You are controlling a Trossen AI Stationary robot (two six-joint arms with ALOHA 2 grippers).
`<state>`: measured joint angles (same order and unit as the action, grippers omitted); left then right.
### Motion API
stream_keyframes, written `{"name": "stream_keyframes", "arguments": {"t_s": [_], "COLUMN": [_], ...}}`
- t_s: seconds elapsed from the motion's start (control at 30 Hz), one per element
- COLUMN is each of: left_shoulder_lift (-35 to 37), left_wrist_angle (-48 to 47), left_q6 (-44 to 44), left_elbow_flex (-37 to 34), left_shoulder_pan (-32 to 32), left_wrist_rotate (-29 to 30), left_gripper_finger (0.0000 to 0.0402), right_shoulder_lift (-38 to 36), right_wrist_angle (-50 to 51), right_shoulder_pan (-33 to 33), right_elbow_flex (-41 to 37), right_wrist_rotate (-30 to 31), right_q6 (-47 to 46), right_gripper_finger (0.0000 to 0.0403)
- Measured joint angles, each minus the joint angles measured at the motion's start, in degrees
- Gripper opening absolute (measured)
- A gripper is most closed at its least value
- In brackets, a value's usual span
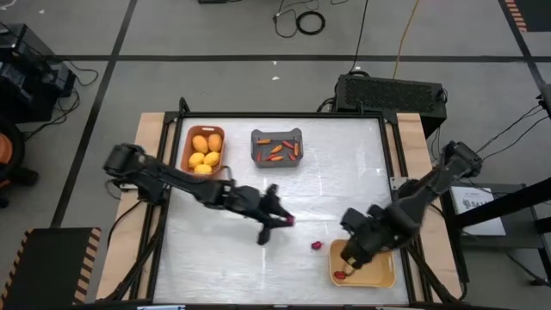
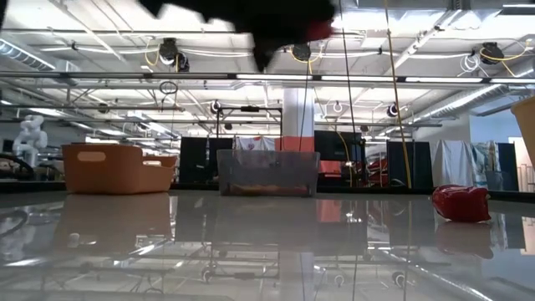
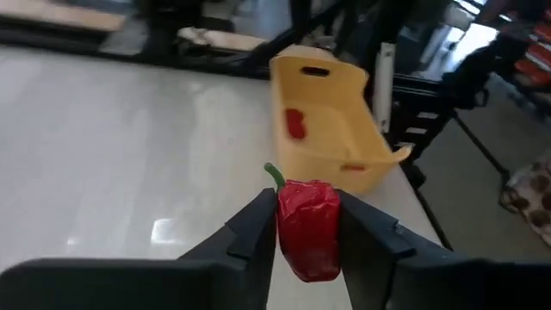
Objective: Sort produce into baskets
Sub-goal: Put the red chili pepper into the yellow bin
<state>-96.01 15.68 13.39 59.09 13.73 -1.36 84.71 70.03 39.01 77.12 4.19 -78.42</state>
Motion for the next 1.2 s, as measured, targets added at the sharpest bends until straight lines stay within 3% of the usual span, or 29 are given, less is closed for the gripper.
{"name": "stream_keyframes", "arguments": {"t_s": [0.3, 0.53, 0.8, 0.97, 1.2], "left_shoulder_lift": [-23.7, -34.6, -31.0, -28.6, -31.0], "left_wrist_angle": [0.7, -5.2, -34.5, -54.4, -62.0], "left_q6": [-7.8, -8.4, -8.0, -11.0, -7.7], "left_elbow_flex": [28.7, 46.2, 50.8, 51.2, 51.1], "left_shoulder_pan": [0.3, -0.2, -2.5, -3.4, -4.9], "left_wrist_rotate": [-7.5, -7.1, -1.6, -0.3, 1.6], "left_gripper_finger": [0.0147, 0.0148, 0.0148, 0.0154, 0.0237], "right_shoulder_lift": [-5.1, -5.2, -5.2, -5.1, -5.1], "right_wrist_angle": [1.2, 4.3, 4.0, 4.0, 4.0], "right_shoulder_pan": [14.6, 20.6, 22.7, 22.6, 21.3], "right_elbow_flex": [0.0, 0.0, 0.0, 0.0, 0.0], "right_wrist_rotate": [11.7, 12.4, 12.6, 17.1, 22.5], "right_q6": [-21.5, -29.6, -29.5, -27.0, -27.1], "right_gripper_finger": [0.0173, 0.0173, 0.0173, 0.0173, 0.0173]}}
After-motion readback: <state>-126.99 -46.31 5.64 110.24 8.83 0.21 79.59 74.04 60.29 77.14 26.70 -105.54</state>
